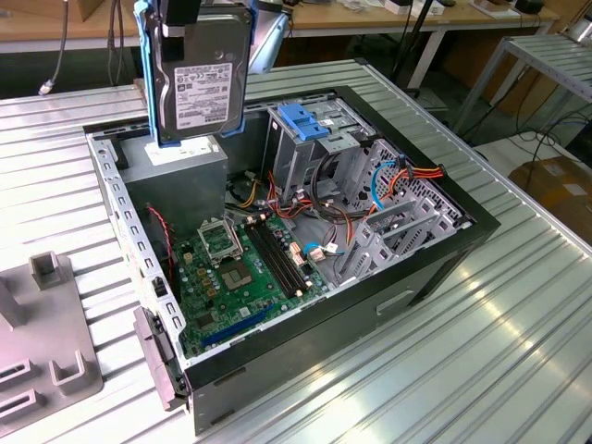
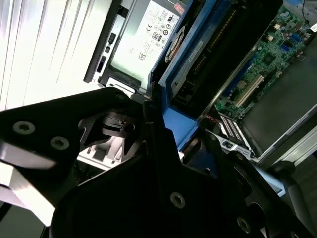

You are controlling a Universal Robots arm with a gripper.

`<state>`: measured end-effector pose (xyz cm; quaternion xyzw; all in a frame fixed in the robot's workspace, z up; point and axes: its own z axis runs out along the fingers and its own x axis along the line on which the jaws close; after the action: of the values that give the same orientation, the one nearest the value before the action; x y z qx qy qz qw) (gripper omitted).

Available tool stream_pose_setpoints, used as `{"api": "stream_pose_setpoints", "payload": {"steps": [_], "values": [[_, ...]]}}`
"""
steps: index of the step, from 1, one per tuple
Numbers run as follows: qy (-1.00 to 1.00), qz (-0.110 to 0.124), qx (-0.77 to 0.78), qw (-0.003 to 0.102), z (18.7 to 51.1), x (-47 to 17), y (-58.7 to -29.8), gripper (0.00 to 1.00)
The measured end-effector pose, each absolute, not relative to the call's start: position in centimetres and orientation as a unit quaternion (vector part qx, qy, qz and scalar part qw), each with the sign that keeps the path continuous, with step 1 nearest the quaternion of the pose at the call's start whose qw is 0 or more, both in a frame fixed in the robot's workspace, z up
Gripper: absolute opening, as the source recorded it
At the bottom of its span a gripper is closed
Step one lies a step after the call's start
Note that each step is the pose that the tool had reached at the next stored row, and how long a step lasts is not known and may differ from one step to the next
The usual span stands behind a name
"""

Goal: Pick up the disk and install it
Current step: 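Pick up the disk, then insert the disk into the insertion slot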

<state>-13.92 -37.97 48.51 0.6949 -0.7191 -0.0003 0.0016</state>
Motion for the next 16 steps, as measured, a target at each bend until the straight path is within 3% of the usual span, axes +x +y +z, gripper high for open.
{"api": "stream_pose_setpoints", "payload": {"steps": [16], "values": [[-0.719, 0.000, 0.695, 0.002, 48.0, -12.8, -40.1, 0.37]]}}
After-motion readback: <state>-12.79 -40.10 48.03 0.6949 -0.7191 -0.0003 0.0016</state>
